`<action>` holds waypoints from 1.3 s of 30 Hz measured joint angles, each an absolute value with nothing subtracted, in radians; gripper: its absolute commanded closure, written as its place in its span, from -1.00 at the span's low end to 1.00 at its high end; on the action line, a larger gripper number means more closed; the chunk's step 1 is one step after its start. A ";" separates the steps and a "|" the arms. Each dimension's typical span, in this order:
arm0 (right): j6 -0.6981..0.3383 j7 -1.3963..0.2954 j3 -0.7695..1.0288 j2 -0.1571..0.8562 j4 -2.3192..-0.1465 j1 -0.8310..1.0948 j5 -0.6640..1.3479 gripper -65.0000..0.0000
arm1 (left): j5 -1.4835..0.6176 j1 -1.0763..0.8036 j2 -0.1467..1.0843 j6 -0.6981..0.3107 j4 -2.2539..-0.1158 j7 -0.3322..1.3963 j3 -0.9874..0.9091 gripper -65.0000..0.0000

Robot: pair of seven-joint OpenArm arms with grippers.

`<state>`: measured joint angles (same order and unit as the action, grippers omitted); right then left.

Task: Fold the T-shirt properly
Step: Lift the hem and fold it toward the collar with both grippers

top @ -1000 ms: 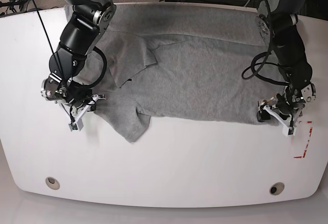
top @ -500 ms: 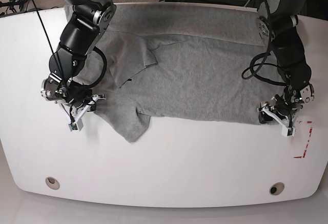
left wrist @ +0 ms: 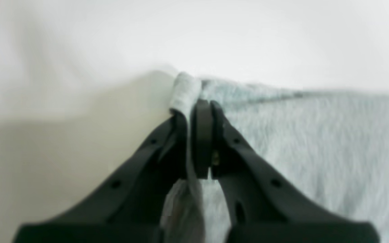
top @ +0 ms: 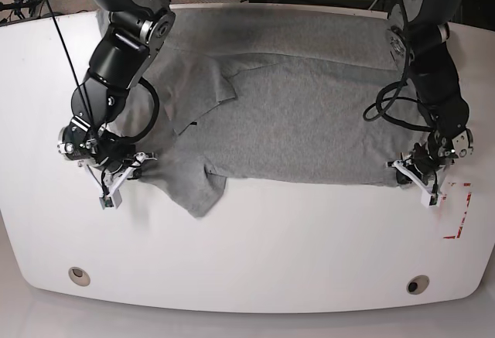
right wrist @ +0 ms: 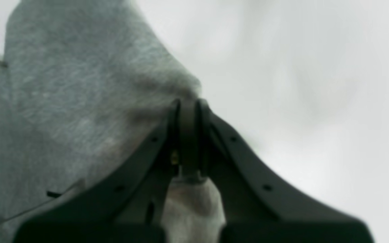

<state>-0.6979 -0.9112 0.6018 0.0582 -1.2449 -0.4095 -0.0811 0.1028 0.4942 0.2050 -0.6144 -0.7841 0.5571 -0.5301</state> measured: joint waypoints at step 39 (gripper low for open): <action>-0.699 -1.207 0.604 0.048 -1.847 -0.030 -0.064 1.00 | 0.093 -0.107 0.104 -0.701 -1.823 1.059 -0.530 1.00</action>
<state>-0.6994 -1.2068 0.6037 0.0479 -1.8465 -0.0303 -0.0635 0.0933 -0.1074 0.1040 -0.7013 -1.8229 1.0588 -0.5297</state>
